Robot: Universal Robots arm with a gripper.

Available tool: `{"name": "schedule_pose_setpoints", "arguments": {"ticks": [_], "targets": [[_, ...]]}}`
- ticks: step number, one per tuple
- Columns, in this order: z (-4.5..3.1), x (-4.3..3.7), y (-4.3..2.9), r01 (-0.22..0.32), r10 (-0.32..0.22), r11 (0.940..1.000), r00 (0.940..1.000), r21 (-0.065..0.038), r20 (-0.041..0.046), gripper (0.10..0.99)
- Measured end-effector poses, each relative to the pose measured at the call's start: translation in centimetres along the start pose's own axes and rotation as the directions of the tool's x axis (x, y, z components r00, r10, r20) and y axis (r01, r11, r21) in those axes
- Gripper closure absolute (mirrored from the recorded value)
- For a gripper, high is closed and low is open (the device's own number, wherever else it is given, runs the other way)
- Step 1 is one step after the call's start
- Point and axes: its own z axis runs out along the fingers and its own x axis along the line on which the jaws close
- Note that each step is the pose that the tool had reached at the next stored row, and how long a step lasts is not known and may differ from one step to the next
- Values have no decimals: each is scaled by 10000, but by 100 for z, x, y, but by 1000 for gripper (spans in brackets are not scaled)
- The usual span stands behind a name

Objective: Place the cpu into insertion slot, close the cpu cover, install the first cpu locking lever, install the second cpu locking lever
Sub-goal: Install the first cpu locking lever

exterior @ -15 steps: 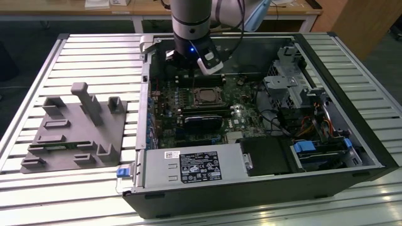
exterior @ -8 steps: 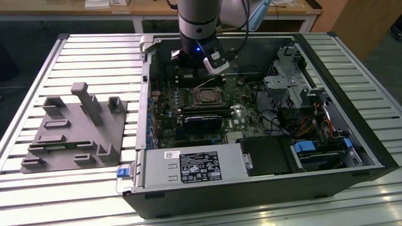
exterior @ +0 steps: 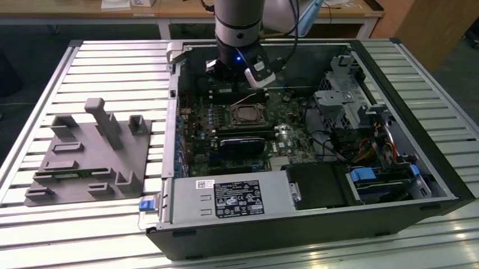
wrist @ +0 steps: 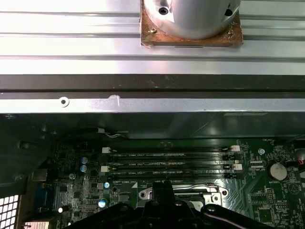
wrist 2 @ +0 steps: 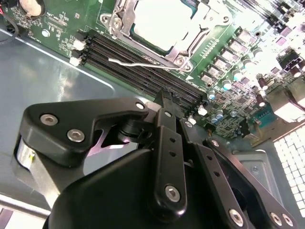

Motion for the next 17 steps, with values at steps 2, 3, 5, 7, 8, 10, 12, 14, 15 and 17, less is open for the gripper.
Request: {"name": "schedule_pose_setpoints", "arguments": {"ticks": [2, 3, 5, 7, 8, 10, 12, 14, 15, 17], "targets": [[9, 1, -4, 29, -29, 10000, 10000, -4, 95, 980], [15, 2, -6, 48, -48, 10000, 9999, -6, 164, 980], [25, 4, -12, 91, -91, 10000, 9995, -10, 315, 980], [33, 5, -16, 131, -130, 9999, 9988, -13, 478, 980], [37, 5, -18, 149, -148, 9999, 9983, -14, 568, 980], [43, 5, -19, 150, -150, 9999, 9976, 14, 670, 980], [51, 6, -22, 130, -133, 9999, 9972, 47, 733, 980], [64, 6, -25, 56, -63, 9999, 9971, 95, 761, 980], [74, 7, -28, -18, 9, 9999, 9969, 119, 785, 980], [99, 8, -35, -217, 204, 9997, 9962, 149, 849, 980]]}}
